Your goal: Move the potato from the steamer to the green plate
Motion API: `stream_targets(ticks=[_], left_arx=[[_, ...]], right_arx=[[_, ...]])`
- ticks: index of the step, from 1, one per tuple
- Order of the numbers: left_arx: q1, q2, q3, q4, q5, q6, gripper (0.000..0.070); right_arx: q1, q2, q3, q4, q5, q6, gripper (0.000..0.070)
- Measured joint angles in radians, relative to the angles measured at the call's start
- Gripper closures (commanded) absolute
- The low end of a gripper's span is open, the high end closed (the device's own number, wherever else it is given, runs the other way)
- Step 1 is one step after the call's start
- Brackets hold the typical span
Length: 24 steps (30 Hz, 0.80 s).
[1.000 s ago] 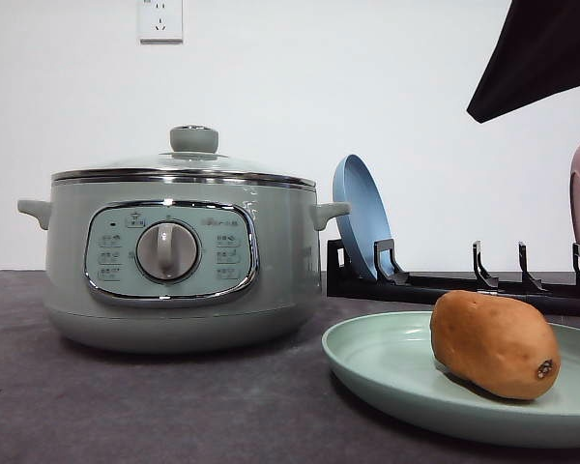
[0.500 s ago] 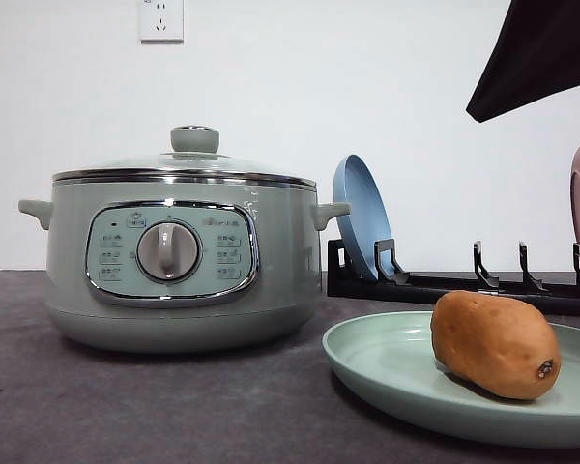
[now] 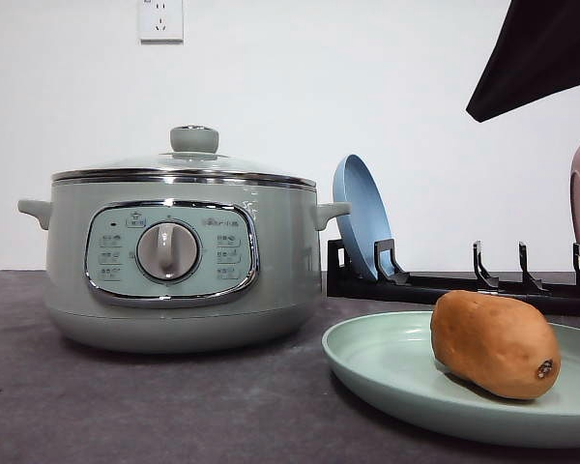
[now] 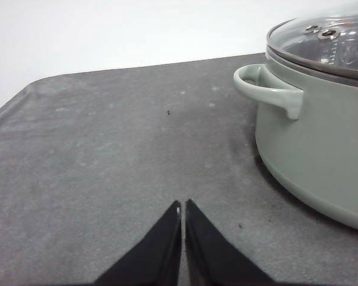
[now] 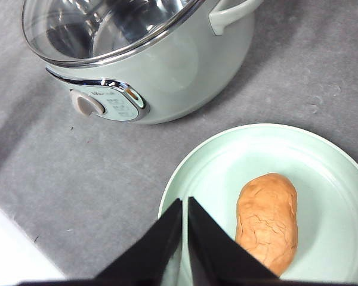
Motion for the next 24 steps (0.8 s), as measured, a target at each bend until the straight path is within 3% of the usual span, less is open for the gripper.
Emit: stream_targets(ticks=[7,11,16,24], left_arx=[[0.000,0.000,0.000,0.000,0.000,0.000,0.0698],[0.000,0.000,0.000,0.000,0.000,0.000,0.0698],[0.000,0.000,0.000,0.000,0.000,0.000,0.0698],[0.000,0.000,0.000,0.000,0.000,0.000,0.0698]], right_arx=[[0.000,0.000,0.000,0.001,0.002,-0.007,0.0700],[-0.041,-0.038,-0.001,0.028,0.054,-0.029,0.0700],[-0.167,-0.192,-0.071,0.217,0.078,-0.074,0.0700],[-0.425,-0.469,-0.336,0.465,0.079,-0.159,0.0700]])
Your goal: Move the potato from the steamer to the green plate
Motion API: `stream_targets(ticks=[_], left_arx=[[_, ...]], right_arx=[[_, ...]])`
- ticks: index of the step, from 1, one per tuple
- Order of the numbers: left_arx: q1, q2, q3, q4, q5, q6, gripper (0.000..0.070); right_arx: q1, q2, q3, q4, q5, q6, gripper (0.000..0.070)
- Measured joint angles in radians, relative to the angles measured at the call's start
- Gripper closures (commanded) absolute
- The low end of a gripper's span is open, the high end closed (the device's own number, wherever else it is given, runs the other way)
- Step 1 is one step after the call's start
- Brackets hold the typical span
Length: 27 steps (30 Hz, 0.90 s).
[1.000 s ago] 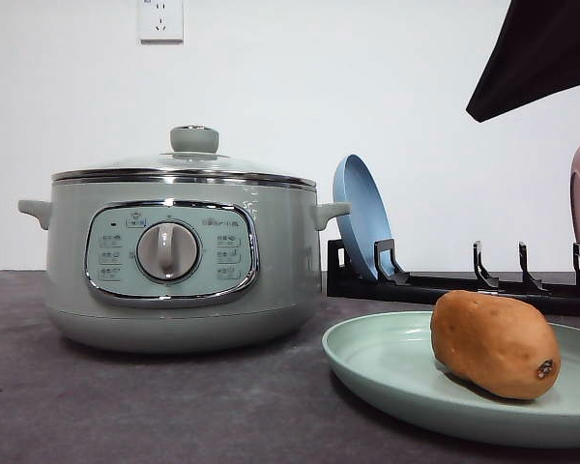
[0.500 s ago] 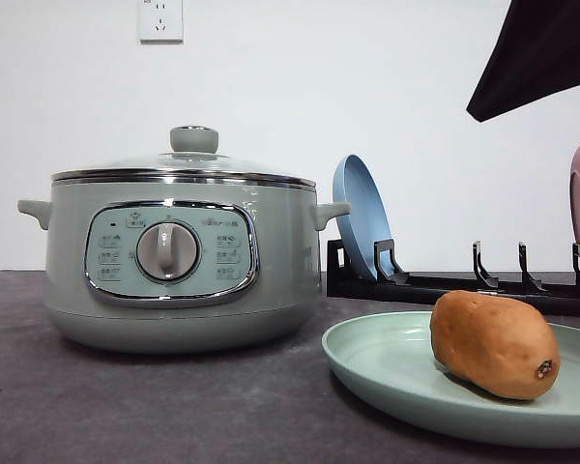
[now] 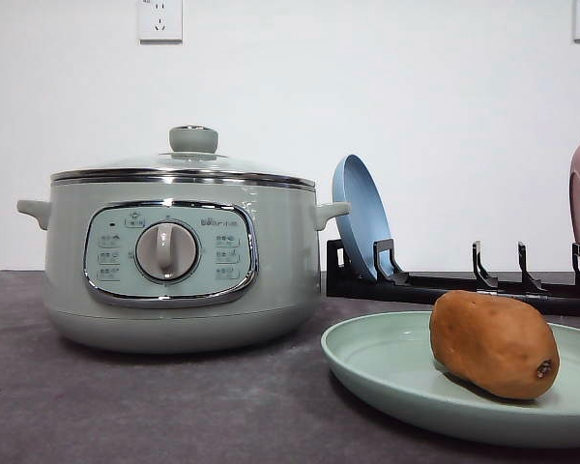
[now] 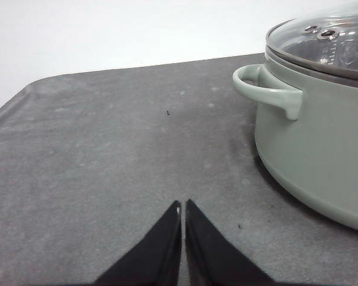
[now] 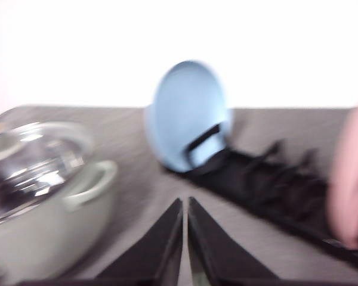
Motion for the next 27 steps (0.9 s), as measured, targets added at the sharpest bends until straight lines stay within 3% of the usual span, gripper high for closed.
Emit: stream_targets(ticks=[8,16,27], left_arx=[[0.000,0.000,0.000,0.000,0.000,0.000,0.0698],[0.000,0.000,0.000,0.000,0.000,0.000,0.0698],[0.000,0.000,0.000,0.000,0.000,0.000,0.0698]], right_arx=[[-0.115,-0.210,-0.211,0.070,0.000,-0.070,0.0700],[-0.118,-0.337,-0.325,0.075,-0.001,-0.112,0.0700],[-0.118,-0.400,-0.415,0.035,-0.001,-0.113,0.0700]])
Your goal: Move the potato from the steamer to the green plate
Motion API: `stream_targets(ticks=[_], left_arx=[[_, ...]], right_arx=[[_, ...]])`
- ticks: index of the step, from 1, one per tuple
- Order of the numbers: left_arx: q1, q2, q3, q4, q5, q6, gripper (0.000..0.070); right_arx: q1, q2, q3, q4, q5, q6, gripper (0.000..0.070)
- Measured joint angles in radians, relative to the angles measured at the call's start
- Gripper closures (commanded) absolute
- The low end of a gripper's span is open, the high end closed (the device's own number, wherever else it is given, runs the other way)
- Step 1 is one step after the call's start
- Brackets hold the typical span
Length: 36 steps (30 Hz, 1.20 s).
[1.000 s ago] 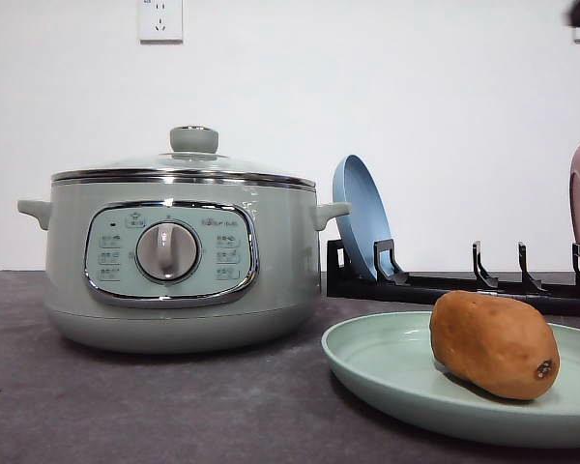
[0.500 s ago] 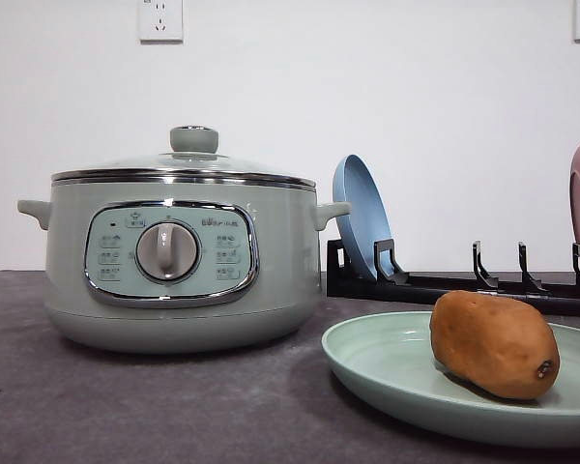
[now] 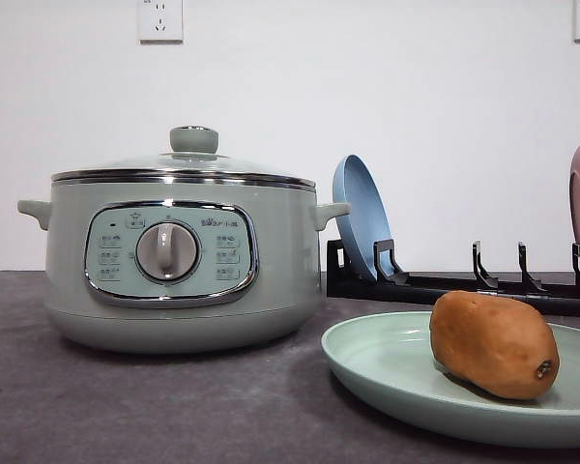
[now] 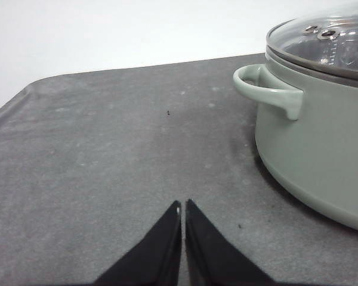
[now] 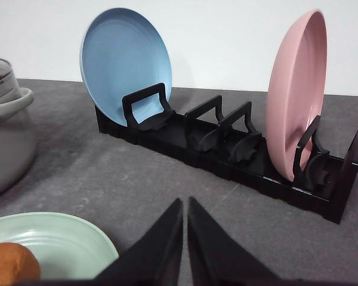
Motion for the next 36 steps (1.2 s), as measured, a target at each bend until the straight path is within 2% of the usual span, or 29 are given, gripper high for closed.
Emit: stream_targets(ticks=[6,36], left_arx=[[0.000,0.000,0.000,0.000,0.000,0.000,0.0698],[0.000,0.000,0.000,0.000,0.000,0.000,0.0698]], right_arx=[[0.000,0.001,0.001,-0.085,0.001,0.002,0.0700],[0.000,0.001,0.000,-0.084,0.000,0.010,0.0700]])
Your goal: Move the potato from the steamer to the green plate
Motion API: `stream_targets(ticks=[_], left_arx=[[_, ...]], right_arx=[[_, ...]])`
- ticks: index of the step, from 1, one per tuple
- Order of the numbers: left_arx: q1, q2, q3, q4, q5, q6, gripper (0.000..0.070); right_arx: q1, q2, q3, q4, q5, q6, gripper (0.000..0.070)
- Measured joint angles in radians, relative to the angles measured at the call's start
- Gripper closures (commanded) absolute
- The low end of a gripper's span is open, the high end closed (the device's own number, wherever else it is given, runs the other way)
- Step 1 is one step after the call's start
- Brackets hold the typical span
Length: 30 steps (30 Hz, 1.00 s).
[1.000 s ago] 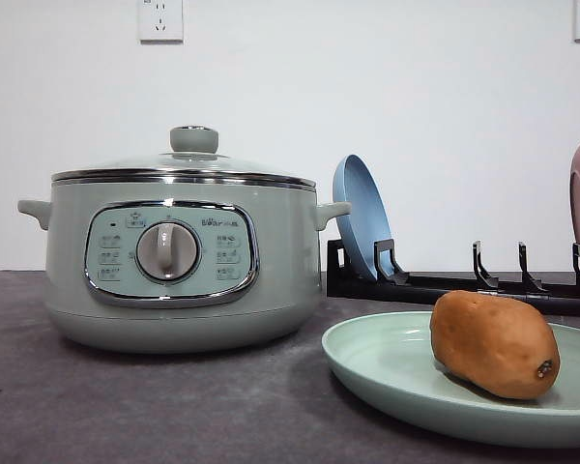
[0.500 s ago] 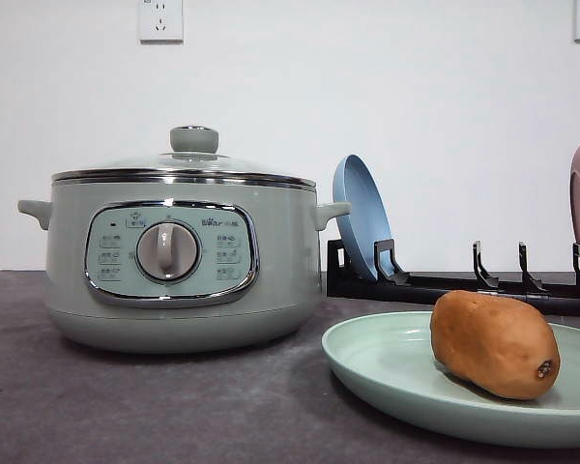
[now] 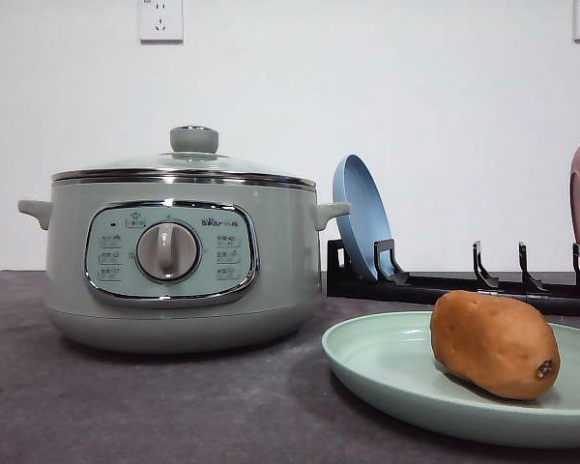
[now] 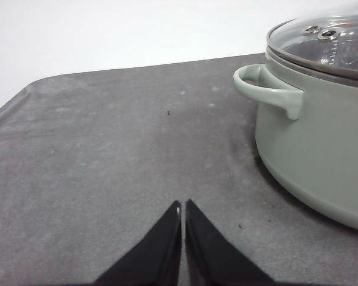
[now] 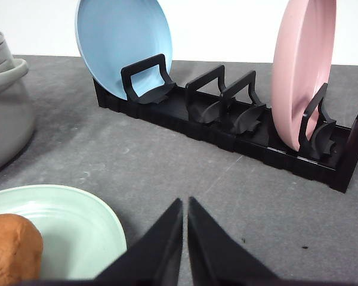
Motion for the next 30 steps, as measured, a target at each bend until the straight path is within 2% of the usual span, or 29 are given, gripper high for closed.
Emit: stream_targets(ticks=[30], left_arx=[[0.000,0.000,0.000,0.000,0.000,0.000,0.0698]], right_arx=[[0.000,0.000,0.000,0.000,0.000,0.000,0.0700]])
